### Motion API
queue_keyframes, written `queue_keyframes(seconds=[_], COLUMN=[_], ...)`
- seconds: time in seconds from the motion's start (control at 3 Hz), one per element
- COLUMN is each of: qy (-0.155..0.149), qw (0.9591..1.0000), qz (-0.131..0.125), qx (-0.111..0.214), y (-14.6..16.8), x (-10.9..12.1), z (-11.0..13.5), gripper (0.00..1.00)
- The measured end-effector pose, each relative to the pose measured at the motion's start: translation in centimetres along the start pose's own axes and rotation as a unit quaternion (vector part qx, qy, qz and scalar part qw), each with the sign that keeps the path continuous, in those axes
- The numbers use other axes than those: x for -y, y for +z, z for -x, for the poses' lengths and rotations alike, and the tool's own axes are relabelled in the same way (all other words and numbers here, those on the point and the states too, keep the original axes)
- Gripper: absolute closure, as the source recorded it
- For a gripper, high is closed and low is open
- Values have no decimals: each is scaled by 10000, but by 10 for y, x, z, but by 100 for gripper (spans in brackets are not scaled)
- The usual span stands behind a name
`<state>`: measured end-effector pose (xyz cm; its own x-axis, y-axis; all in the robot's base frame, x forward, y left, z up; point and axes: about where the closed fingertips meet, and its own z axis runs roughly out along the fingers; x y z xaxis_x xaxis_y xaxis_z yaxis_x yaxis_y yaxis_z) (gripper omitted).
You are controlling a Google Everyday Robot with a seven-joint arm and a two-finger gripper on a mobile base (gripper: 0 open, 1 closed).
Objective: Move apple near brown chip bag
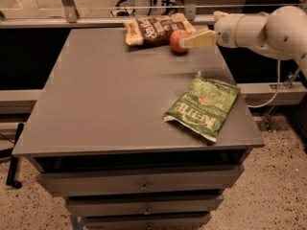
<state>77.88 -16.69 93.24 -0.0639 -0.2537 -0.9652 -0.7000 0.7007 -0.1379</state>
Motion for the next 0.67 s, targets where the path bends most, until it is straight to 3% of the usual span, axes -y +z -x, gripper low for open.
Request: queue_keyframes(seconds=[0.33, 0.67], qy=[3, 16], qw=[9993, 9990], qz=[266, 337], qx=[260, 282], y=[-40, -46], x=[-11, -14], z=[24, 25], gripper=[0, 0])
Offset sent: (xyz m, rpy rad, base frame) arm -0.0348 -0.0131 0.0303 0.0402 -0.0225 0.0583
